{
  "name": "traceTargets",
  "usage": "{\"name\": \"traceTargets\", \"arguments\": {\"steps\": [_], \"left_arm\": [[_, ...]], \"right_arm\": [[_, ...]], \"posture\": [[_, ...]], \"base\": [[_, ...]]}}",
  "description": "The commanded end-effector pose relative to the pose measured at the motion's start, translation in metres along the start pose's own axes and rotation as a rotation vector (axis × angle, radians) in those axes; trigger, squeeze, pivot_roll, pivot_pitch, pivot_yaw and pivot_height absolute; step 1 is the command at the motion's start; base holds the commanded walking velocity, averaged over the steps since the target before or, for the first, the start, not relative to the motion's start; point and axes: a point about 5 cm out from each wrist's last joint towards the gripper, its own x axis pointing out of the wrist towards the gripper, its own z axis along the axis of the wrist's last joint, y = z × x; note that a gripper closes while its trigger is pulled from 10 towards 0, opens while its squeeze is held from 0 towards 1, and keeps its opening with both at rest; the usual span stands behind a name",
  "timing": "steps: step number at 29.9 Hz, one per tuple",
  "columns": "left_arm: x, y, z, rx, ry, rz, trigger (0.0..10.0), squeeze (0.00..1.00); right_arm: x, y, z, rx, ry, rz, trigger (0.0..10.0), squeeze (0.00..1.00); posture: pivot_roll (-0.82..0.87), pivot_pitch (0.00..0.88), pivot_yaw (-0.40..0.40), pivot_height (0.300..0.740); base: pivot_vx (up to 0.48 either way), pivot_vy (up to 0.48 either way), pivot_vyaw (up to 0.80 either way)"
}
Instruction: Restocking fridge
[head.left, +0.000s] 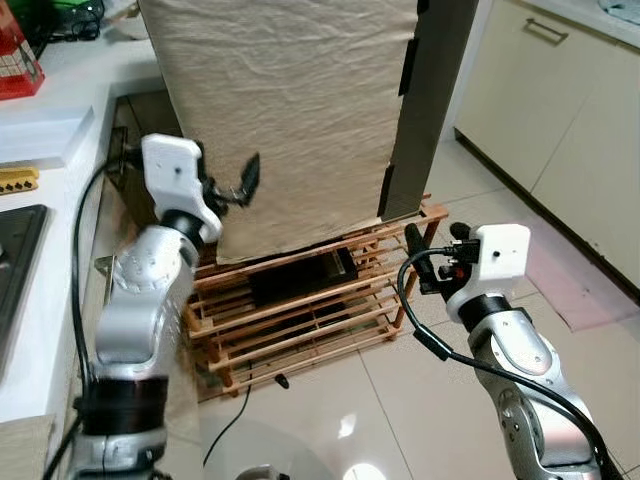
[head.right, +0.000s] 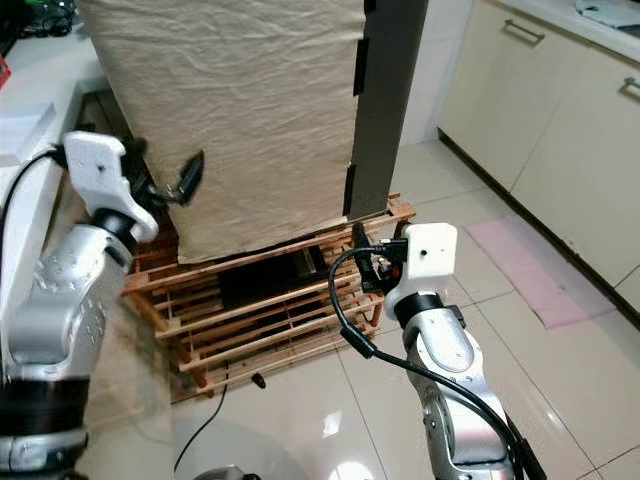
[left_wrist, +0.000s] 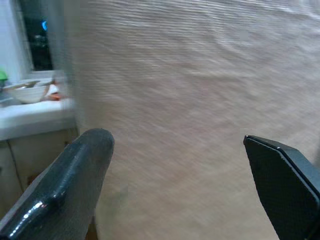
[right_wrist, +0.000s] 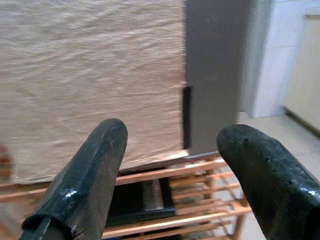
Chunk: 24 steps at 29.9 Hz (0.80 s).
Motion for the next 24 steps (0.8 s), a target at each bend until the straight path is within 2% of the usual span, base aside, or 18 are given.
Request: {"name": "traceTargets", "arguments": {"steps": [1, 4, 5, 8, 11, 14, 20, 24], "left_arm": [[0.006, 0.014, 0.006, -0.015, -0.026, 0.016, 10.0, 1.00], [0.012, 0.019, 0.011, -0.038, -0.045, 0.008, 10.0, 1.00], [0.021, 0.025, 0.016, -0.069, -0.065, -0.006, 10.0, 1.00], [0.030, 0.032, 0.020, -0.100, -0.072, -0.031, 10.0, 1.00], [0.037, 0.035, 0.022, -0.185, -0.078, -0.088, 10.0, 1.00], [0.041, 0.038, 0.021, -0.223, -0.078, -0.125, 10.0, 1.00], [0.049, 0.053, 0.017, -0.166, -0.038, -0.138, 10.0, 1.00], [0.052, 0.056, 0.017, -0.163, -0.033, -0.165, 10.0, 1.00]], "right_arm": [[0.001, 0.005, 0.013, 0.003, -0.058, 0.064, 10.0, 0.00], [0.001, 0.006, 0.015, -0.005, -0.063, 0.098, 10.0, 0.00], [0.001, 0.007, 0.018, -0.017, -0.069, 0.131, 10.0, 0.00], [0.000, 0.007, 0.020, -0.023, -0.074, 0.153, 10.0, 0.00], [-0.001, 0.006, 0.021, -0.022, -0.076, 0.163, 10.0, 0.00], [-0.003, 0.006, 0.021, -0.021, -0.073, 0.170, 10.0, 0.00], [-0.007, 0.007, 0.020, -0.020, -0.065, 0.186, 10.0, 0.00], [-0.008, 0.008, 0.020, -0.020, -0.060, 0.199, 10.0, 0.00]], "posture": [[0.01, 0.000, 0.032, 0.740], [0.01, 0.000, 0.031, 0.740], [0.00, 0.000, 0.033, 0.740], [-0.01, 0.000, 0.038, 0.740], [-0.01, 0.000, 0.040, 0.740], [-0.02, 0.000, 0.041, 0.740], [-0.02, 0.000, 0.041, 0.740], [-0.02, 0.000, 0.036, 0.740]], "base": [[0.000, 0.000, 0.00], [0.000, 0.000, 0.00], [0.000, 0.000, 0.00], [0.000, 0.000, 0.00], [0.000, 0.000, 0.00], [0.000, 0.000, 0.00], [0.000, 0.000, 0.00], [0.000, 0.000, 0.00]]}}
